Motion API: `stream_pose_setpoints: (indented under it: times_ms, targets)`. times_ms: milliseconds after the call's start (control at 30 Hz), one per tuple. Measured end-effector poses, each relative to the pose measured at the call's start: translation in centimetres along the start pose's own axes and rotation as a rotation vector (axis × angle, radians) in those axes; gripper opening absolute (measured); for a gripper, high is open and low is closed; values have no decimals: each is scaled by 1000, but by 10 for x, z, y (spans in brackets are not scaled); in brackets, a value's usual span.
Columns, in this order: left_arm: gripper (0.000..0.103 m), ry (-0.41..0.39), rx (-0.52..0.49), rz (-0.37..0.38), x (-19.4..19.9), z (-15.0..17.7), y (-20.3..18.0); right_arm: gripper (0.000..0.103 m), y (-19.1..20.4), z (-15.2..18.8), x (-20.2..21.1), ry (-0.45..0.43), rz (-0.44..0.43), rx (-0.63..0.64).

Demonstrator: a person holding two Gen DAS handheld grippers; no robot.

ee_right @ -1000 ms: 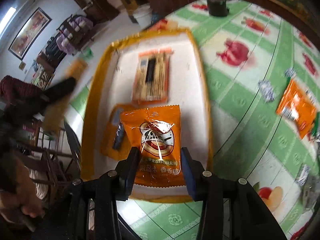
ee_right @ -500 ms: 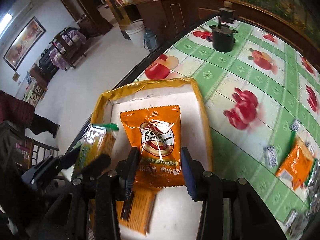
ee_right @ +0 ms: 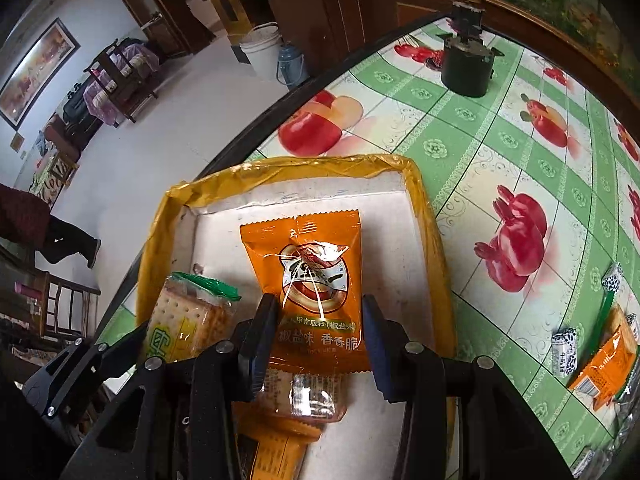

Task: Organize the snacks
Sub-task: 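Lower the WEIDAN cracker pack into the tray with the left gripper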

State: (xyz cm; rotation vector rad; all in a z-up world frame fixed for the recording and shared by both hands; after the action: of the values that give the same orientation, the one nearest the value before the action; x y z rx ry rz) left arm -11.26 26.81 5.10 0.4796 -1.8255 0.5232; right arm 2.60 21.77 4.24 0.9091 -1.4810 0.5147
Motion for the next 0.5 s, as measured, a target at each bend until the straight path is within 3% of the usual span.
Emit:
stream_pose_setpoints:
  times_ms: [367,500]
  targets:
    - [47,11,-35,9,-13,-5,-3,51,0,-6,-6,4,10,-6]
    - [55,17,-65,22,-13,-6,-5,53,-1,-8,-8,13,2,-16]
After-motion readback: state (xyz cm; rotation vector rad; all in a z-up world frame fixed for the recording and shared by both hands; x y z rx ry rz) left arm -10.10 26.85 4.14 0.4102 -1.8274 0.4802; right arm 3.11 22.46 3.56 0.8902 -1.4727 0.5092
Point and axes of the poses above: each gripper's, at about its wrist camera, not at the fingertips, and x roughly against the way its jaws point, y to its left, z to its underside, the point moved 1 cm from there along -x, roughly the way its jaws point, and after that the axes turned 15 degrees about y, right-handed, at the moved point
